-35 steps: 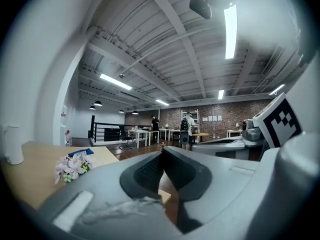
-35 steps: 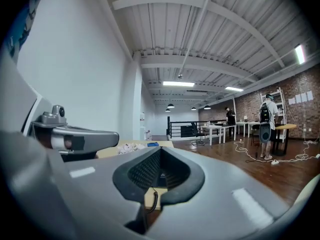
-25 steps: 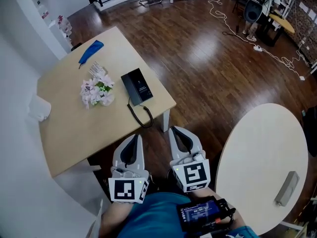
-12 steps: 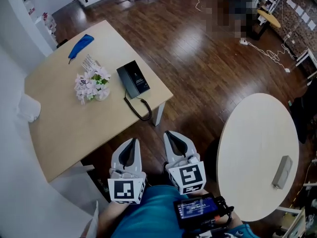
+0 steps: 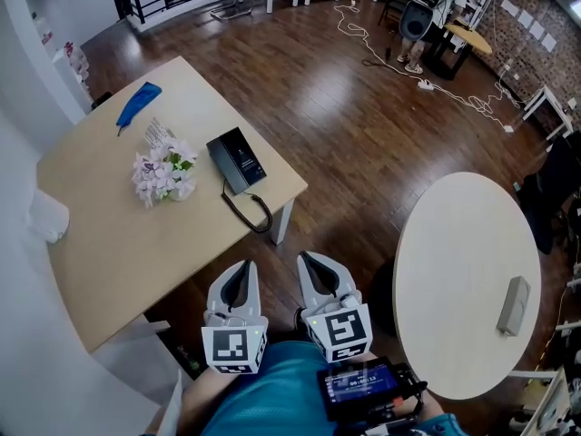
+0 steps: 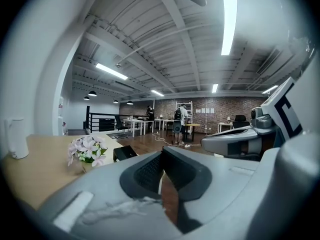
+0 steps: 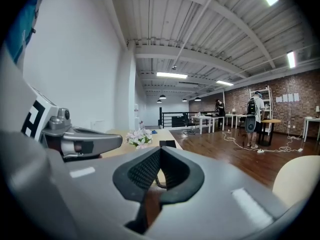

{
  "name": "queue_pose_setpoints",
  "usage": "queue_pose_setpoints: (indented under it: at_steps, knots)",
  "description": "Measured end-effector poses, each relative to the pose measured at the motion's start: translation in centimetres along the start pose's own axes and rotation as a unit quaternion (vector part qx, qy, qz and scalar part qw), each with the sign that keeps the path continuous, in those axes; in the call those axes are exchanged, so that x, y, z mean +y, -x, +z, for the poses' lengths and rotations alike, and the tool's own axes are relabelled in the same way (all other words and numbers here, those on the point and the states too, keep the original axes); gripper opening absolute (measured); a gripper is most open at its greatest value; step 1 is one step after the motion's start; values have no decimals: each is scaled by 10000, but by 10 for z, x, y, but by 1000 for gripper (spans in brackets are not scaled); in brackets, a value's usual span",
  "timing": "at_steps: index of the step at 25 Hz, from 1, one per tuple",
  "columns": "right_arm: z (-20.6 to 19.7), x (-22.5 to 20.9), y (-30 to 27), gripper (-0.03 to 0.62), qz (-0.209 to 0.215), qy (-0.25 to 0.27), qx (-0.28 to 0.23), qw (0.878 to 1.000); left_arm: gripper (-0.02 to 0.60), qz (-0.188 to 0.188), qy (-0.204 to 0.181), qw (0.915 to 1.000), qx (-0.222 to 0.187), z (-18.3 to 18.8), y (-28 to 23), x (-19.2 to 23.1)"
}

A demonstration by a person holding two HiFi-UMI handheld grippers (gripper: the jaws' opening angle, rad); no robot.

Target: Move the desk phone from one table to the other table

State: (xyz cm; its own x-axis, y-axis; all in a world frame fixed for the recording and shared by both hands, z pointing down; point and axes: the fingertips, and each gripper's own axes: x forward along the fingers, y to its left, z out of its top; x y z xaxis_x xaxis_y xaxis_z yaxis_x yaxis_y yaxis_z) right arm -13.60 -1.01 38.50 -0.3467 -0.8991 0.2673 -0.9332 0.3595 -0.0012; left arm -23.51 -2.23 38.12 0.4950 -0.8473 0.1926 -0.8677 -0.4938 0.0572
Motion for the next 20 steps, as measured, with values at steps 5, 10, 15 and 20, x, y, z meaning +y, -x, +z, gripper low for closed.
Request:
queue_pose_setpoints:
  at_steps: [5,10,15,20]
  knots:
    - [2,2,1,-11,-1,28,-31,10000,14,16,3,10000,-44,2,0,0]
    - [0,5,3,-11,66,10,-38,10000,14,57,65,10000,-48,2,5,-1]
    - [2,7,2,-11,92,-67,-30,9999,14,8,-5,10000,-45,0,5,-3]
    - [0,3,-1,-11,73,46,-53,9999,14,58,0,10000,-43,-3,3,0]
